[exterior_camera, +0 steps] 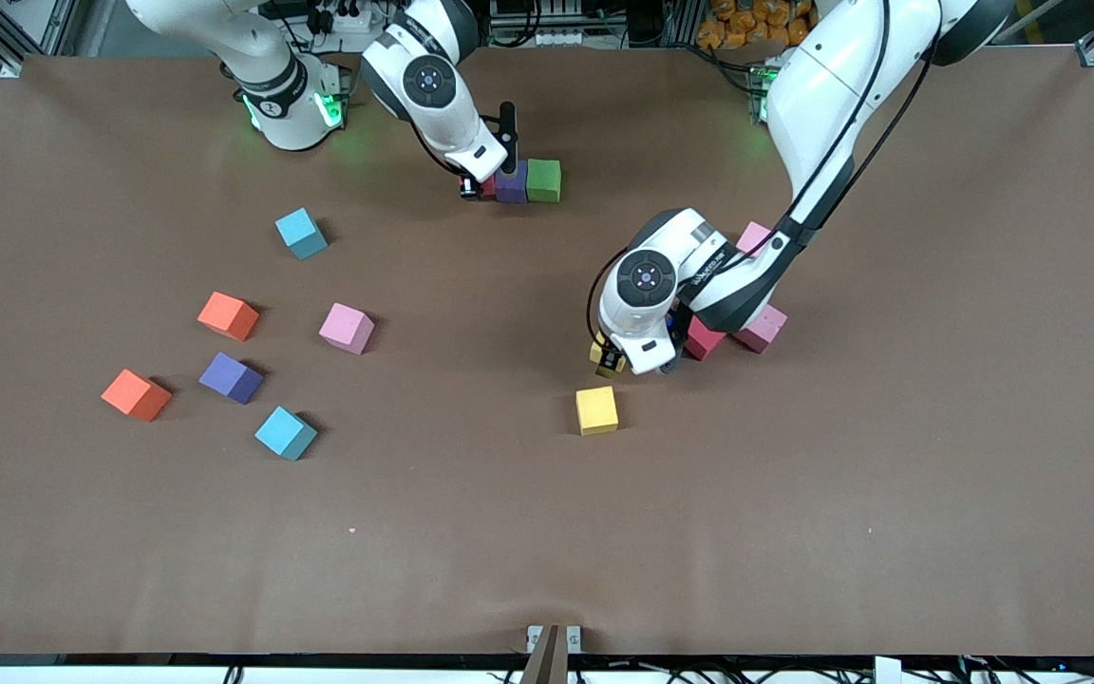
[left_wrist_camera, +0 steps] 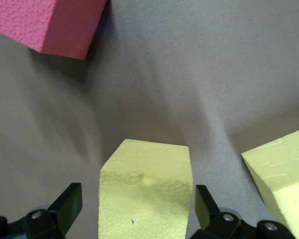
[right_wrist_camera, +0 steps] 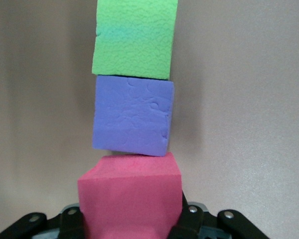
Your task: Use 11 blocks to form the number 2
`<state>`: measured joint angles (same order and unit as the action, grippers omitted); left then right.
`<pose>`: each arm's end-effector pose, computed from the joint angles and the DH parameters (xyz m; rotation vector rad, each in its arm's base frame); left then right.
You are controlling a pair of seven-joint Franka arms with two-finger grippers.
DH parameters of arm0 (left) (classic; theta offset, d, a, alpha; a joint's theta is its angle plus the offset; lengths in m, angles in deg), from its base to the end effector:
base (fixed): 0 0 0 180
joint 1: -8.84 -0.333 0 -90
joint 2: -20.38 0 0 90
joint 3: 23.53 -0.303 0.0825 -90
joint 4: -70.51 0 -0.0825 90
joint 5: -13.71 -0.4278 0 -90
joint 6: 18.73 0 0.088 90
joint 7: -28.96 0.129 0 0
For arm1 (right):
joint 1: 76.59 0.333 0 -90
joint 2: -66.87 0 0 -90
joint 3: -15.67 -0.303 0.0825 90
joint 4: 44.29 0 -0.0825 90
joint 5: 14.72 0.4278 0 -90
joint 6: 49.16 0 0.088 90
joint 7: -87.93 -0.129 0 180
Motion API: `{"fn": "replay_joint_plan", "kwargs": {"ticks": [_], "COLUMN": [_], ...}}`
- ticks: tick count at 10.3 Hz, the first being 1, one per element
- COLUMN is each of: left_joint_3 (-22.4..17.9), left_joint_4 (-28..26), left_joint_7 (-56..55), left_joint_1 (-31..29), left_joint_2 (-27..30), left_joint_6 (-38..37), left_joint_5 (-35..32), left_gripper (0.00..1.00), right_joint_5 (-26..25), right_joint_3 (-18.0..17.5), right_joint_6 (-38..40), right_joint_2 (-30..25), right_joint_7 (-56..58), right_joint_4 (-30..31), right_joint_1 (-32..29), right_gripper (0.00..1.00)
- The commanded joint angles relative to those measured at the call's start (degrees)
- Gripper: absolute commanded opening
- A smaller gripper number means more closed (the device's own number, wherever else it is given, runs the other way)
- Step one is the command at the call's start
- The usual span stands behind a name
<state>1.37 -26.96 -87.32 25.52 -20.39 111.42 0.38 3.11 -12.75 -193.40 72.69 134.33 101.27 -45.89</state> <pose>0.5291 -0.4400 0.1426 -2.5263 -1.7857 0.1867 0.2306 0.4025 0.1571 -2.0668 -2.0823 0.2071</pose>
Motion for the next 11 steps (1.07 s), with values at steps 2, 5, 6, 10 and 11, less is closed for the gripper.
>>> {"fn": "replay_joint_plan", "kwargs": {"ticks": [2,5,6,10,11], "left_joint_3": [-0.39,-0.39,-0.39,-0.39,-0.39], "left_joint_4": [1.24,1.15,1.06,1.06,1.06], "left_joint_7": [-1.32,-1.40,-1.40,-1.49,-1.49], "left_joint_1": [0.63,0.63,0.63,0.63,0.63], "left_joint_2": [-0.44,-0.36,-0.36,-0.36,-0.36], "left_joint_6": [-1.22,-1.30,-1.22,-1.22,-1.30], "left_joint_5": [-1.60,-1.60,-1.60,-1.60,-1.60], "left_gripper": [1.00,1.00,1.00,1.00,1.00], "right_joint_5": [1.42,1.42,1.42,1.42,1.42], "right_joint_3": [-1.99,-1.99,-1.99,-2.08,-2.16], "right_joint_6": [0.28,0.28,0.63,0.99,1.07], "right_joint_2": [-1.86,-1.42,-1.50,-1.77,-1.77], "right_joint_7": [-1.14,-1.14,-1.22,-0.44,-0.43], "right_joint_4": [0.77,0.69,0.60,0.60,0.60], "right_joint_1": [-1.08,-1.52,-1.87,-2.66,-2.67], "right_gripper": [0.33,0.49,0.57,1.00,1.00]}}
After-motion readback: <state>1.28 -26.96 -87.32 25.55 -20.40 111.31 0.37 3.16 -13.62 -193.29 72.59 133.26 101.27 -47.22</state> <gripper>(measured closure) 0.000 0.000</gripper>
